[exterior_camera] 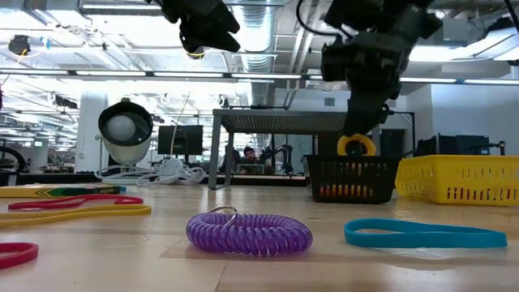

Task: Pick & Place Office Desk Supplies
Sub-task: Put the yellow spring keychain into the black basket, then put the violet spring keychain into the black basket

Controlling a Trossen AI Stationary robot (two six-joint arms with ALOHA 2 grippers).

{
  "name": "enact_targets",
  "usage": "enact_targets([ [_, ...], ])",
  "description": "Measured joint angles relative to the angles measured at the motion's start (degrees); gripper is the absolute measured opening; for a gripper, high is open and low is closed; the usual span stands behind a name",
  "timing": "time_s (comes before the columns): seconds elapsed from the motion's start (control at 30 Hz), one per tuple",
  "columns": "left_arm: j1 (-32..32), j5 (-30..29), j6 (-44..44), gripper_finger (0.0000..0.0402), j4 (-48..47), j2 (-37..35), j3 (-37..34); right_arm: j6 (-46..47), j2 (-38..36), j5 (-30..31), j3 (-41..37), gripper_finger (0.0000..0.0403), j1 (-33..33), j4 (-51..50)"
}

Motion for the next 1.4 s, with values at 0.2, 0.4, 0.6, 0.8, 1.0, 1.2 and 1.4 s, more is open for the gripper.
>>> enact_targets([
  [0.2, 0.0, 0.2, 0.0, 0.0192, 0.0, 0.0, 0.0, 0.6, -0.3, -0.8, -0.2, 0.0157, -0.2, 3.4],
  [0.4, 0.0, 0.2, 0.0, 0.0191, -0.2, 0.0, 0.0, 1.6, 0.0, 1.0, -0.2, 0.0148, -0.5, 2.1],
  [0.6, 0.3, 0.2, 0.0, 0.0191, -0.2, 0.0, 0.0, 0.8, 0.1, -1.0, -0.3, 0.0137, -0.8, 2.7],
  [0.8, 0.3, 0.2, 0.0, 0.0191, 0.2, 0.0, 0.0, 0.2, 0.2, 1.2, -0.3, 0.0126, -1.3, 1.7],
  [1.0, 0.3, 0.3, 0.0, 0.0191, 0.3, 0.0, 0.0, -0.6, 0.6, 0.6, -0.3, 0.0121, -1.3, 2.8],
  [1.2, 0.3, 5.1, -0.8, 0.0191, 0.2, 0.0, 0.0, -0.6, 0.5, -5.5, -0.2, 0.0123, -0.3, 5.2],
  [1.4, 0.3, 6.6, -0.8, 0.0191, 0.2, 0.0, 0.0, -0.5, 0.4, -17.3, -0.2, 0.0123, 1.1, 10.5],
])
